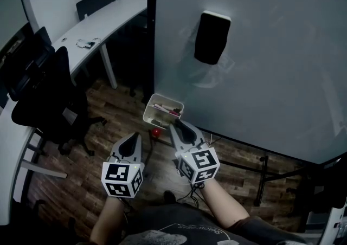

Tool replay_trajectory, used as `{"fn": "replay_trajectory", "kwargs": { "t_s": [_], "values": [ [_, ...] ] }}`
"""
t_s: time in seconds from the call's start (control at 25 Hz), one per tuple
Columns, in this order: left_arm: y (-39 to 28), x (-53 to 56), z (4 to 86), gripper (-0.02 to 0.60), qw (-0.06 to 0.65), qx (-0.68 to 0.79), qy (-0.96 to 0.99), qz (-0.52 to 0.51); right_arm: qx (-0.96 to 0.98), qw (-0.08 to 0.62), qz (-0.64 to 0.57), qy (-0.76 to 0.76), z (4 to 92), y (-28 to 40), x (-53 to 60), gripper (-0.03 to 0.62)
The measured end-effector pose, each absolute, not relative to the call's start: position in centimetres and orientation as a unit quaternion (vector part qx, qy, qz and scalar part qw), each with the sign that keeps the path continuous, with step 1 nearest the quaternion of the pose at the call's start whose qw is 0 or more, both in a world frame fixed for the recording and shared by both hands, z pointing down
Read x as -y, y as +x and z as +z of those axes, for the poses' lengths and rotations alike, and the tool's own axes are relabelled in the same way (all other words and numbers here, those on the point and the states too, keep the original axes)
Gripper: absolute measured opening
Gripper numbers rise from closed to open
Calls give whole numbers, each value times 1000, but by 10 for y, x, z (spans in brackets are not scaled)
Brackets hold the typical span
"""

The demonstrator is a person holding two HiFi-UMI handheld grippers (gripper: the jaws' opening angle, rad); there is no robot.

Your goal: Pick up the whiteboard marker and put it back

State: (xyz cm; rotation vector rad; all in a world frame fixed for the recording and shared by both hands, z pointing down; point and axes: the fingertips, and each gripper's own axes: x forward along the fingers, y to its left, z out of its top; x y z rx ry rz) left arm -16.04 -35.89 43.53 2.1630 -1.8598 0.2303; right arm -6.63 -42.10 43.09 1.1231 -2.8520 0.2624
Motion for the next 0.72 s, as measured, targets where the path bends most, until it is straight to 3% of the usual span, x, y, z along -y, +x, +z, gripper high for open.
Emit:
{"fn": "replay_trajectory", "kwargs": {
  "t_s": [0.72],
  "values": [
    [-154, 332, 425, 13, 127, 634, 759, 70, 914, 37, 96, 392, 434, -53, 405, 84]
  ]
}}
